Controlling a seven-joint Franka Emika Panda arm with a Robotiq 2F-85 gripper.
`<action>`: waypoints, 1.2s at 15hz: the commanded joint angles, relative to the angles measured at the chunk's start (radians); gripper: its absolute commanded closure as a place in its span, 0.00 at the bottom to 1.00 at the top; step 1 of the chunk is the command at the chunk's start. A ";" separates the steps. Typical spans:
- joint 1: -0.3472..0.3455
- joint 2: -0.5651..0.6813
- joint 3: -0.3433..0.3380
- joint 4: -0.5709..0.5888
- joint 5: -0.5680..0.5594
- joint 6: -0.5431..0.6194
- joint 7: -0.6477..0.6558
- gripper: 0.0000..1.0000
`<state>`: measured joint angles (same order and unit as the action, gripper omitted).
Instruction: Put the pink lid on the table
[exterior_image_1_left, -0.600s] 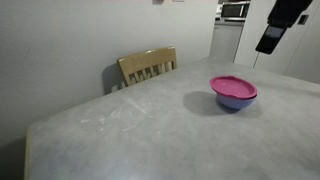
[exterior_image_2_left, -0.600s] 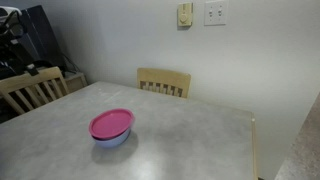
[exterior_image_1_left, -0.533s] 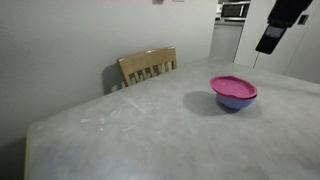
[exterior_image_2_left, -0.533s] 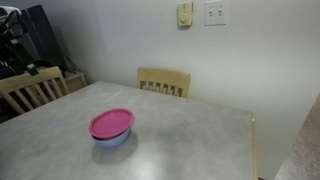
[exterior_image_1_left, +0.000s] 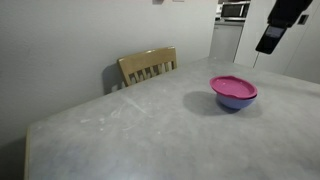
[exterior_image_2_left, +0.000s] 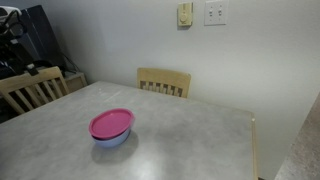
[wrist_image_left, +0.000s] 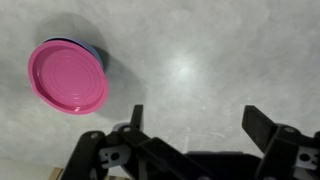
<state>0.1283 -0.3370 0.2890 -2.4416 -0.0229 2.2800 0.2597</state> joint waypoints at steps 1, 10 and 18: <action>0.000 0.044 -0.022 0.022 -0.025 0.006 -0.006 0.00; -0.066 0.164 -0.225 -0.074 0.055 0.275 -0.124 0.00; -0.115 0.432 -0.272 -0.035 0.039 0.423 -0.092 0.00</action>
<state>0.0149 0.0006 0.0212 -2.5218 -0.0041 2.6640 0.1728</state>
